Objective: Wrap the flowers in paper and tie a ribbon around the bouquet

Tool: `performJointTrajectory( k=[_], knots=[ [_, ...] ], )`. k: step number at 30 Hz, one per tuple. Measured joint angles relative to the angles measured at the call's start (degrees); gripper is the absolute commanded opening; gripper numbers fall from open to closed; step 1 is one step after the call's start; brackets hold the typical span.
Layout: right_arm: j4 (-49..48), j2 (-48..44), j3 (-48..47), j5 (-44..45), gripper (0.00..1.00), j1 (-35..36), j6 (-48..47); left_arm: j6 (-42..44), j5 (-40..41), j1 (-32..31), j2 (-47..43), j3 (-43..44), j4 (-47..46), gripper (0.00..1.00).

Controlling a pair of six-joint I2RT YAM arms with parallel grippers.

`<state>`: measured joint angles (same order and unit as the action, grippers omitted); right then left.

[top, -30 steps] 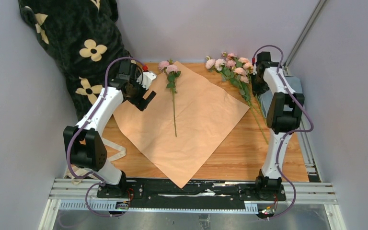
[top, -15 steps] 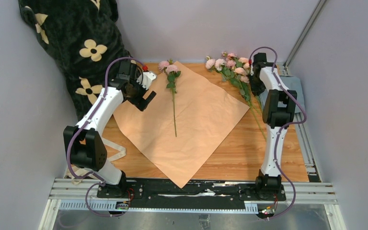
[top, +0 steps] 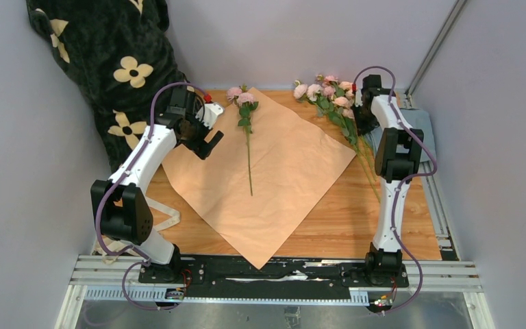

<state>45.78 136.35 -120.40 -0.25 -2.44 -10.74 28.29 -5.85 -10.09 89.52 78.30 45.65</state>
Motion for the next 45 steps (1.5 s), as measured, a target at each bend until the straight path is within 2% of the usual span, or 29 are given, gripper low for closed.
performJointTrajectory(
  k=[5,8,9,15,19,23,29,35,40,43,45],
  knots=[
    [-0.3,1.3,-1.2,-2.5,0.16,0.0,-0.2,0.0,-0.2,0.0,0.0,0.0,0.0,1.00],
    [-0.3,1.9,-2.0,-3.3,0.02,0.0,-0.2,0.0,-0.2,0.0,0.0,0.0,0.0,1.00],
    [-0.3,2.1,-2.2,-3.5,0.00,0.0,-0.1,0.0,-0.2,0.0,0.0,0.0,0.0,1.00],
    [-0.2,1.7,-2.2,-2.8,0.00,0.0,0.1,0.0,-0.3,0.0,0.0,0.0,0.0,1.00],
    [0.4,-2.1,-1.5,-1.4,0.00,0.0,0.1,0.0,-0.5,0.0,0.0,0.0,0.0,1.00],
    [-1.7,-14.0,3.4,-1.2,0.00,0.0,0.8,0.0,-0.7,0.0,0.0,0.0,0.2,1.00],
    [-11.8,-39.0,13.5,-2.6,0.00,0.0,4.2,0.0,-1.1,0.0,0.0,0.0,0.3,1.00],
    [-21.2,-50.9,21.6,-11.7,0.00,1.3,12.3,0.0,-1.5,0.0,-0.3,0.0,0.4,1.00],
    [-31.2,-53.8,33.0,-18.5,0.00,8.5,24.1,0.3,-1.4,0.0,-2.0,0.0,0.6,1.00],
    [-37.9,-51.8,37.9,-19.0,0.00,19.1,32.5,0.3,-1.2,0.0,-2.7,0.0,0.6,1.00],
    [-41.7,-47.4,37.9,-19.5,0.00,25.6,37.0,0.3,-1.1,0.1,-2.7,0.0,0.7,1.00]
  ],
)
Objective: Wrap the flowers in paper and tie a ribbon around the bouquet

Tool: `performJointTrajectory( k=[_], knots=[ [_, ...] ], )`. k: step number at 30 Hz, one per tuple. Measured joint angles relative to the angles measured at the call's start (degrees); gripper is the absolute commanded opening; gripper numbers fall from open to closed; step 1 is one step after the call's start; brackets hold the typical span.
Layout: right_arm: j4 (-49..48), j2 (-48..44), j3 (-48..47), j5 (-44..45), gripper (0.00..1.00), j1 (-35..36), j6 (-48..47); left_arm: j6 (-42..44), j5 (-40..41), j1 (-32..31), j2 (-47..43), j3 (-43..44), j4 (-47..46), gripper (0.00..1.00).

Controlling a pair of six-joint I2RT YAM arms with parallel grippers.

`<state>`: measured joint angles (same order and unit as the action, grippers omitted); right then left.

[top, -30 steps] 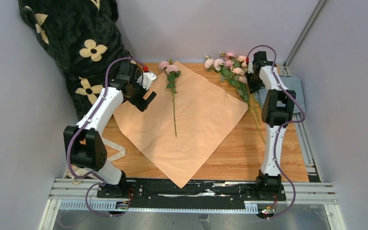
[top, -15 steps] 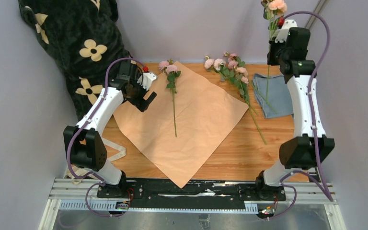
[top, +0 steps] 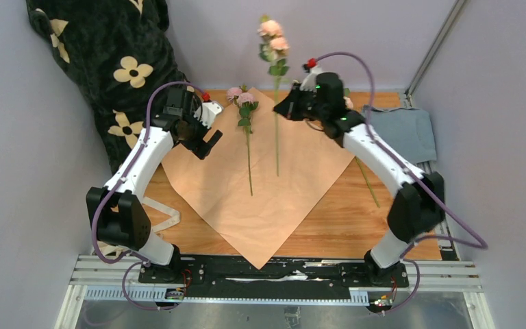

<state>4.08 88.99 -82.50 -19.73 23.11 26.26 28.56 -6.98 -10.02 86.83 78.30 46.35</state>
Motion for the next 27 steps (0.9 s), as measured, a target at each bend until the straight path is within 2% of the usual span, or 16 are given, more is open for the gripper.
performJointTrajectory(
  k=[5,11,12,14,17,19,23,27],
  knots=[
    [-3.1,18.8,-8.3,0.3,0.00,10.4,6.9,0.0,0.5,0.2,0.0,-0.1,0.1,1.00],
    [0.7,34.1,-16.8,3.8,0.00,14.3,8.1,0.0,0.5,0.2,0.0,-0.3,0.3,1.00],
    [1.2,35.4,-17.3,4.6,0.06,14.4,8.3,0.0,0.5,0.2,0.0,-0.3,0.3,1.00],
    [2.4,37.0,-17.4,5.9,0.28,14.4,8.3,0.0,0.5,0.2,0.0,-0.3,0.3,1.00],
    [4.7,38.2,-18.1,6.4,0.43,14.1,7.5,0.0,0.5,0.2,0.0,-0.3,0.3,1.00],
    [7.6,38.5,-19.4,6.3,0.47,13.5,5.4,0.0,0.5,0.2,0.0,-0.3,0.3,1.00],
    [15.0,37.0,-23.0,6.3,0.48,12.0,-3.0,0.0,0.1,0.2,0.0,-0.3,0.3,1.00],
    [22.5,27.9,-21.4,8.9,0.49,7.4,-16.7,0.0,-0.1,0.2,0.0,-0.3,0.3,1.00]
  ],
)
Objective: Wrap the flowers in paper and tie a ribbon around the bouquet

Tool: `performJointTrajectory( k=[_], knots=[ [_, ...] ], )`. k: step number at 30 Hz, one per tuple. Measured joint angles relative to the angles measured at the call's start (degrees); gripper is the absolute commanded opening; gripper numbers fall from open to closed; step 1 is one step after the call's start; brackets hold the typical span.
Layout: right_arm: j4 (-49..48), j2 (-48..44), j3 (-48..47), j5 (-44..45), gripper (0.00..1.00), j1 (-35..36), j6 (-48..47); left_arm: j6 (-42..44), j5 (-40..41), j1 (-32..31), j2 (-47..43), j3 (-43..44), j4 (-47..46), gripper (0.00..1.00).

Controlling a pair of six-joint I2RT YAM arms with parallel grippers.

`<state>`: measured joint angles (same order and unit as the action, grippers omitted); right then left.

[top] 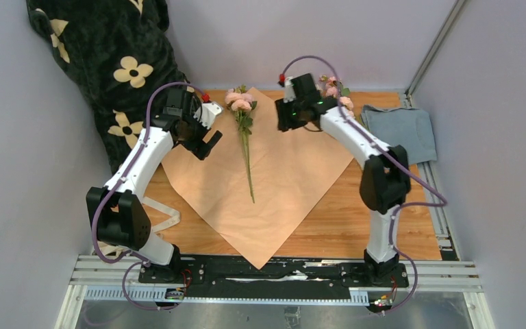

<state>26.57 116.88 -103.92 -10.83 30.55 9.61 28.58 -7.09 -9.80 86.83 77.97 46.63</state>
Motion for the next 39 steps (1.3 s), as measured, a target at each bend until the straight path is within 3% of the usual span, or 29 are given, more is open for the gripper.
performJointTrajectory(
  k=[2,6,10,14,18,24,39],
  knots=[
    [3.0,-6.4,2.0,3.2,0.46,-3.4,-7.3,0.0,-0.1,0.0,0.0,0.0,0.0,1.00],
    [6.8,-9.6,0.7,10.1,0.44,-15.0,-17.5,0.0,-0.2,0.0,0.0,0.0,0.0,1.00],
    [12.5,-1.0,-6.7,12.5,0.49,-24.8,-24.5,0.0,-0.2,0.0,0.0,0.0,0.0,1.00],
    [17.4,11.0,-14.3,12.6,0.47,-30.3,-30.1,0.0,0.0,0.0,0.5,0.0,0.0,1.00],
    [20.4,18.6,-21.2,11.3,0.45,-32.5,-33.3,0.2,0.7,0.0,2.2,0.0,0.0,1.00],
    [20.4,20.7,-26.0,7.6,0.33,-33.2,-36.5,0.4,1.4,0.0,5.7,0.0,0.3,1.00],
    [15.1,26.4,-27.1,4.5,0.33,-33.1,-38.4,1.0,2.4,0.0,9.8,0.3,2.0,1.00]
  ],
)
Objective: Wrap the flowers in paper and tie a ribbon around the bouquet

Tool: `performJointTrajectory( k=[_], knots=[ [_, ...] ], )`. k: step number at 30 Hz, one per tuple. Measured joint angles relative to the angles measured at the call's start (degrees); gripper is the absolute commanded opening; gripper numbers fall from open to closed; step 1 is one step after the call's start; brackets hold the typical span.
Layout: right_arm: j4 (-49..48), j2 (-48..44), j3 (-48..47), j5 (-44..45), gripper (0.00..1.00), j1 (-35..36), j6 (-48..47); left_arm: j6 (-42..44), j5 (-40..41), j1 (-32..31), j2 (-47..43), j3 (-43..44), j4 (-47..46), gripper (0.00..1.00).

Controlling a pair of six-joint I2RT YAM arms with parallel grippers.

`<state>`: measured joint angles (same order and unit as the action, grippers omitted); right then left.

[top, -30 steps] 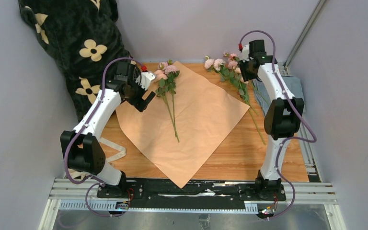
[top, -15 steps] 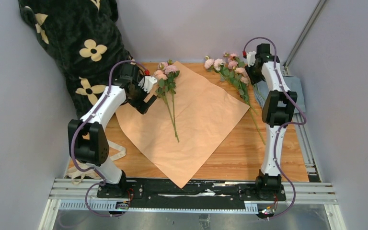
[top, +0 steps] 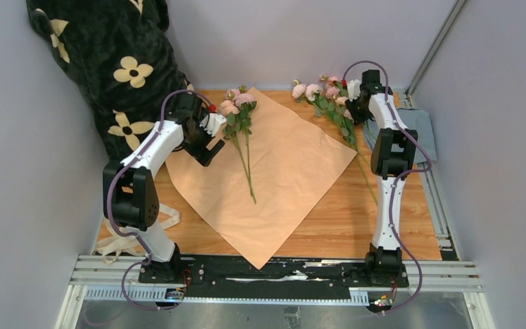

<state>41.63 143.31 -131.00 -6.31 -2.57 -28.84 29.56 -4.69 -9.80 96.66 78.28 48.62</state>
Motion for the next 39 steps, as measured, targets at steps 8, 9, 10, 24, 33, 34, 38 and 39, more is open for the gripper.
performJointTrajectory(
  k=[8,9,10,24,33,34,38,39],
  knots=[
    [-0.1,1.5,-2.1,0.7,0.00,0.5,-0.7,0.1,0.0,0.0,0.9,1.2,0.7,1.00],
    [-0.1,1.3,-2.1,1.3,0.00,0.7,-0.7,0.1,-0.1,0.0,0.9,1.2,0.8,1.00],
    [0.0,1.0,-2.1,1.8,0.00,0.7,-0.6,0.1,-0.1,0.0,0.9,1.2,0.8,1.00],
    [-13.9,-42.1,20.8,25.2,0.00,1.6,12.6,0.3,-1.1,0.0,-0.4,1.6,1.3,1.00],
    [-33.5,-63.9,47.2,3.4,0.00,17.5,42.4,0.2,-1.7,0.0,-5.4,1.6,1.2,1.00],
    [-36.1,-62.9,48.6,2.1,0.00,20.4,45.4,0.0,-1.7,0.0,-5.7,1.6,1.1,1.00],
    [-42.2,-49.5,49.3,-3.3,0.00,31.5,55.2,-0.7,-1.3,0.0,-6.9,-0.1,-0.5,1.00],
    [-42.1,-45.2,48.2,-4.5,0.00,33.6,57.2,-0.9,-1.1,0.1,-7.1,-0.5,-0.8,1.00]
  ],
)
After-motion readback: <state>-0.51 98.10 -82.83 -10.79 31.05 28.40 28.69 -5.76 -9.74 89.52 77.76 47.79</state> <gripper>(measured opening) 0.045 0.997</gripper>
